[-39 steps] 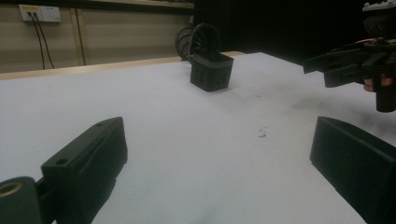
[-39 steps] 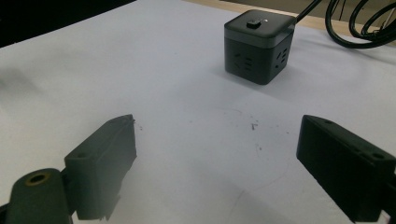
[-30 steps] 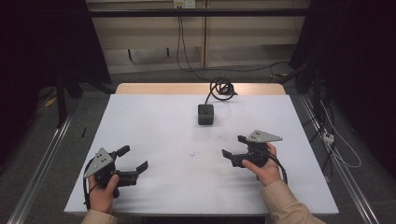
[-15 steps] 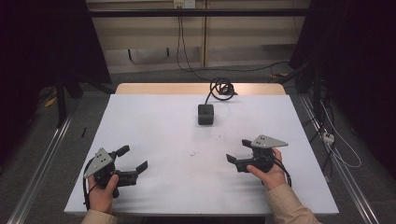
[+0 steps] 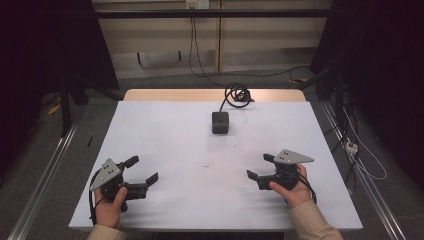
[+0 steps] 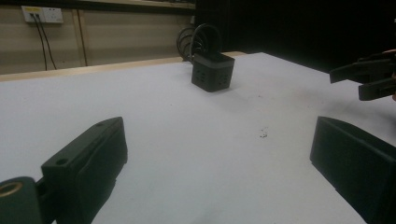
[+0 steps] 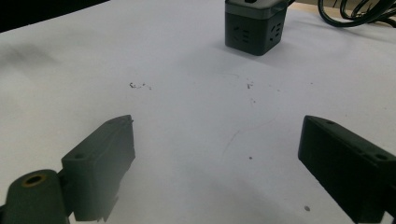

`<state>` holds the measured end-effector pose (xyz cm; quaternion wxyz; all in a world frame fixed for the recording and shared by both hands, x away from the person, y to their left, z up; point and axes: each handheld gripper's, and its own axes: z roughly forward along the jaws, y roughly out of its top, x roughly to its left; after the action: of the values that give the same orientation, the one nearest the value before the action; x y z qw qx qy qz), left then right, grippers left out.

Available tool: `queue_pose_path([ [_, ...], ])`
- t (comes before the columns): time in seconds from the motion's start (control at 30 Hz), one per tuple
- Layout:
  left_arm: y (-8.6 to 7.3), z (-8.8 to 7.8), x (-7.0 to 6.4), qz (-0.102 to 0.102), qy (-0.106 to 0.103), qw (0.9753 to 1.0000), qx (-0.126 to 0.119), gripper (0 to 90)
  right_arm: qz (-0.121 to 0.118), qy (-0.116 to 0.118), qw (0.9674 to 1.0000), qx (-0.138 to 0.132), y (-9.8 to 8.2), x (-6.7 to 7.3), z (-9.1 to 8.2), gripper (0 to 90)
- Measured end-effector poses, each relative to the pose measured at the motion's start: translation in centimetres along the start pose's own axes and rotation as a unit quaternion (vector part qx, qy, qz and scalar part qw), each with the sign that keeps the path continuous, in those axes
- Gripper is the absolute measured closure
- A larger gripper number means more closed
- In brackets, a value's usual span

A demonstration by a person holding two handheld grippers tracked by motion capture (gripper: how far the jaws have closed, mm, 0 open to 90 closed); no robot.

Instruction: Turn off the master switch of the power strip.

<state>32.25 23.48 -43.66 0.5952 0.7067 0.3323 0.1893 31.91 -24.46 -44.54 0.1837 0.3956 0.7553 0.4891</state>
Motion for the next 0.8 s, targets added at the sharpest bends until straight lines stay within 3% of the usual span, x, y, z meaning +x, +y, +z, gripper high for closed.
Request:
queue_pose_path([
  [0.8,0.0,0.0,0.1,0.003,0.001,1.0,0.003,3.7,0.003,-0.012,0.9999,-0.003,-1.5,-0.5,-2.2,10.4],
])
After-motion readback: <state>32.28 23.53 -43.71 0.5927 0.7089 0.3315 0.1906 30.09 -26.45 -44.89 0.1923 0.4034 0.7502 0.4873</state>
